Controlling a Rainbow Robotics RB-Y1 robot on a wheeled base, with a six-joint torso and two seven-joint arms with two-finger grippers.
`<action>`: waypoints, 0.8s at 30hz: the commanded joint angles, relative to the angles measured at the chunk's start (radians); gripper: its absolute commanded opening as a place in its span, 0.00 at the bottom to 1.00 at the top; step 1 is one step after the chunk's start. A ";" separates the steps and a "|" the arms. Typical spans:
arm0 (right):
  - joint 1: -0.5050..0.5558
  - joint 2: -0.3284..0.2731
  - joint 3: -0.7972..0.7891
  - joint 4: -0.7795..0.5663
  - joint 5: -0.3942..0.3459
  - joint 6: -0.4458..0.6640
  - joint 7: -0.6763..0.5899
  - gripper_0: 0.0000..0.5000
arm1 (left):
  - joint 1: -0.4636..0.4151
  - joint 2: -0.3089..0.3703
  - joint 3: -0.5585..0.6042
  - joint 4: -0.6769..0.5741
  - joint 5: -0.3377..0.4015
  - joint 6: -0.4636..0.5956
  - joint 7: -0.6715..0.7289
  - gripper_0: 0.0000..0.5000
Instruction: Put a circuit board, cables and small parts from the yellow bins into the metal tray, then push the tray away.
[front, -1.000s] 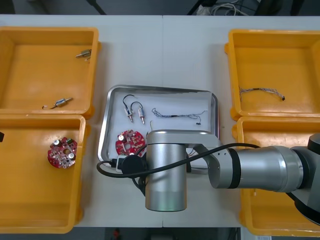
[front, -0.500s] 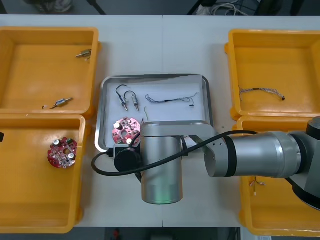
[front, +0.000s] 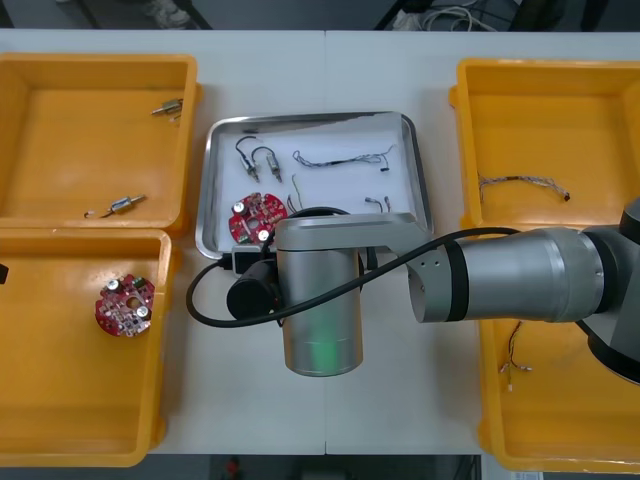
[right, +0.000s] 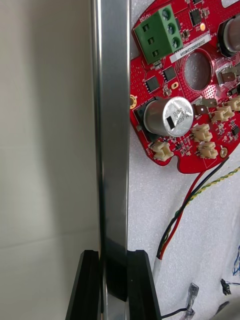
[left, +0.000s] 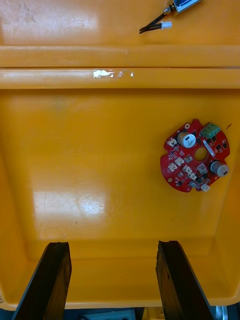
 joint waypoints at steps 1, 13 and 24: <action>-0.071 -0.001 0.001 0.048 0.035 -0.025 0.026 0.00 | -0.020 0.029 0.024 -0.019 0.008 0.002 -0.090 1.00; -0.101 0.047 -0.047 0.258 0.053 -0.164 0.054 0.00 | -0.020 0.029 0.024 -0.019 0.008 0.002 -0.090 1.00; -0.129 0.078 -0.076 0.424 0.076 -0.316 0.100 0.00 | -0.020 0.029 0.024 -0.019 0.008 0.002 -0.090 1.00</action>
